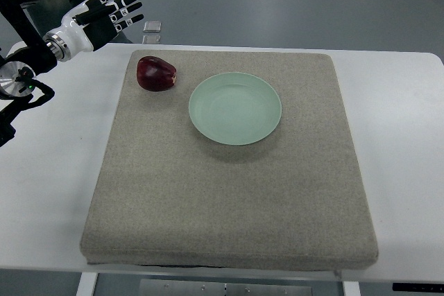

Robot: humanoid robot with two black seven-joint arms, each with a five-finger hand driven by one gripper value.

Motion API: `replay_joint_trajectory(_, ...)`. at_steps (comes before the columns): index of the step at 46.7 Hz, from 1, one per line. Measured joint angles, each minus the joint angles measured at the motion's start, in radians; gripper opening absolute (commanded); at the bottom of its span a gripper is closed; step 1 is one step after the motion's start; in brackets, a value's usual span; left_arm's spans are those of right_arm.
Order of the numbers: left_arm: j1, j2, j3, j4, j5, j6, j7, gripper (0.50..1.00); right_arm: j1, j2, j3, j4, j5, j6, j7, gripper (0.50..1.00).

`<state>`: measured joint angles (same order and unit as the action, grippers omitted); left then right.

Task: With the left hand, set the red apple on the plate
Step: 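Move the left hand down toward the dark red apple, then close the left hand's fingers around the red apple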

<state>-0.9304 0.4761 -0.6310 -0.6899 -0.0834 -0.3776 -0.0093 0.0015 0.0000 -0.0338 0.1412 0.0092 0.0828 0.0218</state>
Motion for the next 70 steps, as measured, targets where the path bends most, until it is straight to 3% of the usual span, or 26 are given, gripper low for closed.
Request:
replay_joint_trajectory(9,-0.002,0.005,0.02,0.005,0.058,-0.004,-0.006,0.996,0.0,0.0,0.0,0.0,0.0,0.0,0.0,0.93)
replay_joint_trajectory(17,-0.04,0.018,0.032,-0.006,0.423,-0.005,-0.01,0.996,0.0,0.0,0.0,0.0,0.0,0.0,0.0,0.932)
replay_joint_trajectory(29,-0.057,0.021,0.033,-0.024,0.873,0.0,-0.135,0.996,0.0,0.0,0.0,0.0,0.0,0.0,0.0,0.932)
replay_joint_trajectory(38,-0.069,0.021,0.034,-0.033,1.123,0.0,-0.156,0.996,0.0,0.0,0.0,0.0,0.0,0.0,0.0,0.932)
replay_joint_trajectory(52,-0.093,0.018,0.153,-0.04,1.346,0.016,-0.162,0.996,0.0,0.0,0.0,0.0,0.0,0.0,0.001,0.932)
replay_joint_trajectory(64,-0.097,0.004,0.195,-0.042,1.439,0.125,-0.176,0.994,0.0,0.0,0.0,0.0,0.0,0.0,0.0,0.93)
replay_joint_trajectory(70,-0.102,0.001,0.228,-0.043,1.446,0.136,-0.177,0.986,0.0,0.0,0.0,0.0,0.0,0.0,0.0,0.932)
